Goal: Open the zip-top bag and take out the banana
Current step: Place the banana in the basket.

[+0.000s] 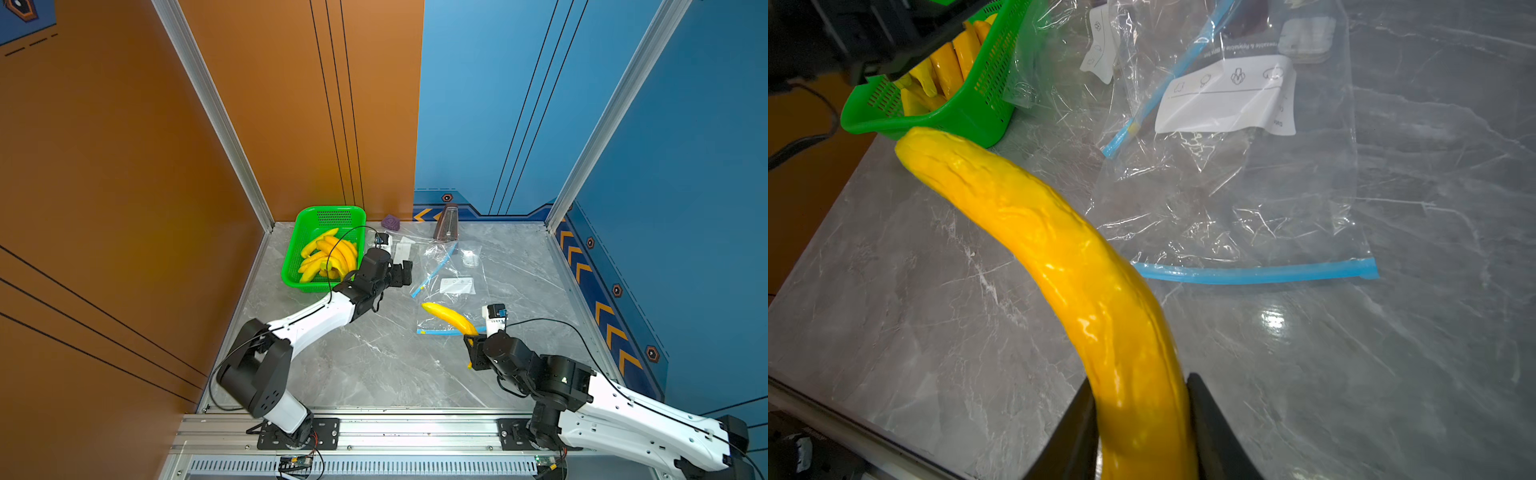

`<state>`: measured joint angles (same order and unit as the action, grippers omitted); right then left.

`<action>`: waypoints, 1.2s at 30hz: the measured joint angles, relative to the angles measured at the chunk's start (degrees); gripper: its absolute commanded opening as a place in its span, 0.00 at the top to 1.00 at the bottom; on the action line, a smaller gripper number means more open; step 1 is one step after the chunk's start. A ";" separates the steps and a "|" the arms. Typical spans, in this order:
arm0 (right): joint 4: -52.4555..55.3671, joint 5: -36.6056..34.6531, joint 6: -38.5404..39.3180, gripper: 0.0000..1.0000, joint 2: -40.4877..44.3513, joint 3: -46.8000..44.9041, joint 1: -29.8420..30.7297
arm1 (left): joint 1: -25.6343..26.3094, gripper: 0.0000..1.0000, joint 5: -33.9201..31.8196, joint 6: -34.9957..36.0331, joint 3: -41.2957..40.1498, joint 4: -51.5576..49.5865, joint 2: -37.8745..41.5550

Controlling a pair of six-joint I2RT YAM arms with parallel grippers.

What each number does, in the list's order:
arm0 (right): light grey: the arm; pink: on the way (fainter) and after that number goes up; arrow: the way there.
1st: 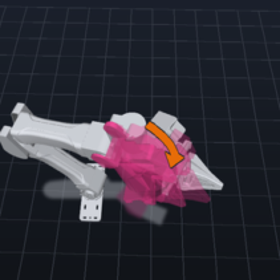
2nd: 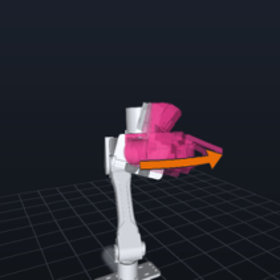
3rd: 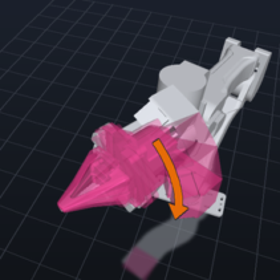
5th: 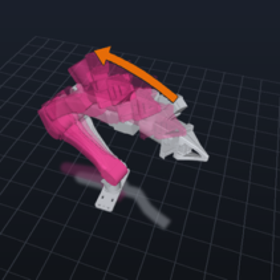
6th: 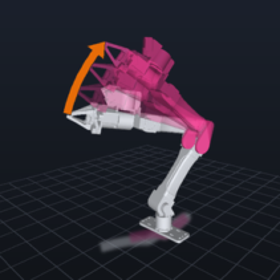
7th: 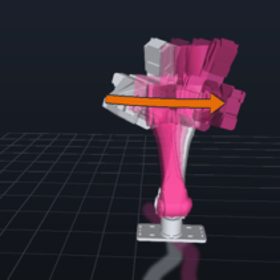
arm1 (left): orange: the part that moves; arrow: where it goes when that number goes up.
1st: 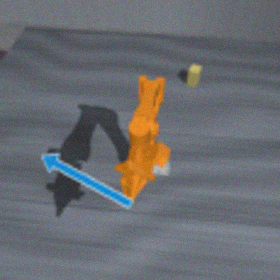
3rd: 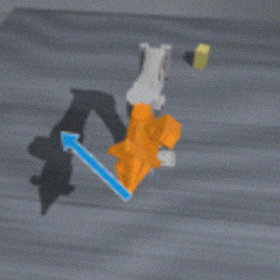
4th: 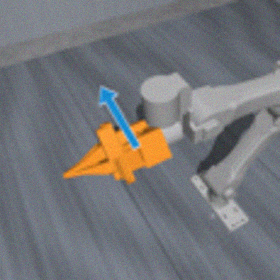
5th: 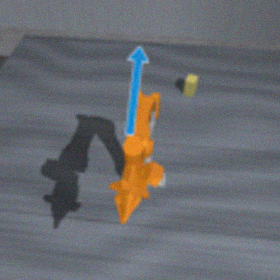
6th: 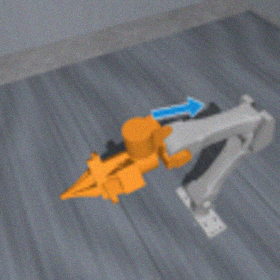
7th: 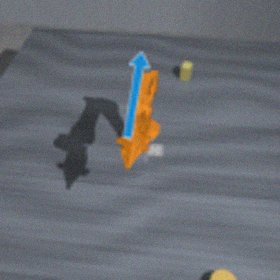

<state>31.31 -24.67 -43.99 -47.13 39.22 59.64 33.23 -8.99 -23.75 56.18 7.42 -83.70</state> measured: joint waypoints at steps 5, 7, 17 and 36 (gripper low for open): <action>-6.73 -0.92 4.42 0.66 -15.10 7.85 -2.56 | -2.01 0.01 -8.33 1.09 -8.68 -8.52 19.91; -9.40 -0.81 5.77 0.66 -21.24 11.50 -3.72 | -3.72 0.02 -11.08 1.49 -11.50 -11.91 27.54; -16.33 3.19 12.24 0.66 -59.12 46.47 -6.67 | -6.62 0.02 -22.08 1.53 -18.25 -24.94 49.62; -17.40 5.86 24.09 0.59 -103.41 101.55 -6.62 | -6.99 0.02 -25.79 1.68 -24.04 -29.00 60.19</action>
<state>13.91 -18.81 -19.90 -150.54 140.77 53.01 26.24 -34.79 -22.06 32.14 -21.58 -23.51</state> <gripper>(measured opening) 0.380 0.984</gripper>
